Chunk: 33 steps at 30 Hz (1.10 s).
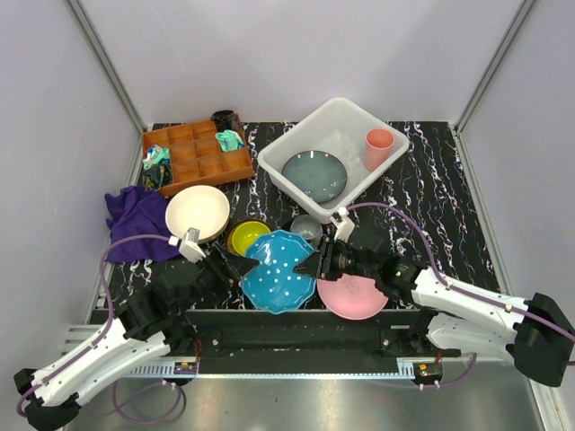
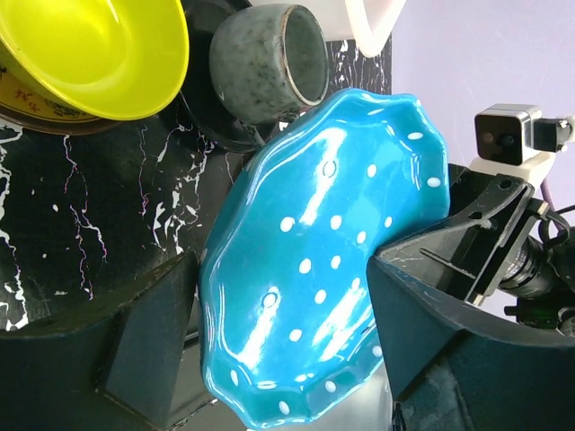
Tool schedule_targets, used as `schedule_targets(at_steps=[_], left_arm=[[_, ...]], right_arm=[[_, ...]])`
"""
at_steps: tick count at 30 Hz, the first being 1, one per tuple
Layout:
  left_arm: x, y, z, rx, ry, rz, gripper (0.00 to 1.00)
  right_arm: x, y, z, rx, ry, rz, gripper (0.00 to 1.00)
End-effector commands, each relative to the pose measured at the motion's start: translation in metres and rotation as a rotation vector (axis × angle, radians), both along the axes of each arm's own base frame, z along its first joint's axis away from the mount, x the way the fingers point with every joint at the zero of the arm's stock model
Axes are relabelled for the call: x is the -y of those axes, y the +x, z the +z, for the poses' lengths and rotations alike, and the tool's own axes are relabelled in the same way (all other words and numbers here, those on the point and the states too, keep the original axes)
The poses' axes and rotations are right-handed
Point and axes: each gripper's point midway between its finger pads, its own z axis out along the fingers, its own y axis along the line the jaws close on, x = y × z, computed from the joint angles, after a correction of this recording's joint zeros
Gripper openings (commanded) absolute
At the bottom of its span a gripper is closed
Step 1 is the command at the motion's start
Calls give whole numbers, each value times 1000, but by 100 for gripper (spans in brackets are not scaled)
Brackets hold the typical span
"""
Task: Place the mixed dishes into the plastic bin
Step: Place the plate in the plastic bin.
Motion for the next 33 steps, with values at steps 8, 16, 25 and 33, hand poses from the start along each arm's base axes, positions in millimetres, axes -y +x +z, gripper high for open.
schedule_targets(at_steps=[8,16,25,33], left_arm=[[10,0,29,53,-80,-30,82],[10,0,21,38,-71,-29,83],[11,-2,17,28,-72,-38,83],[10,-1,16,36,-12,-51,93]], right_arm=[[12,58,118,214,257,-128,0],[24,91,136,266,247,-175,0],[63,157,178,341,225,-320,0],[103,237,160,344,128,-420,0]])
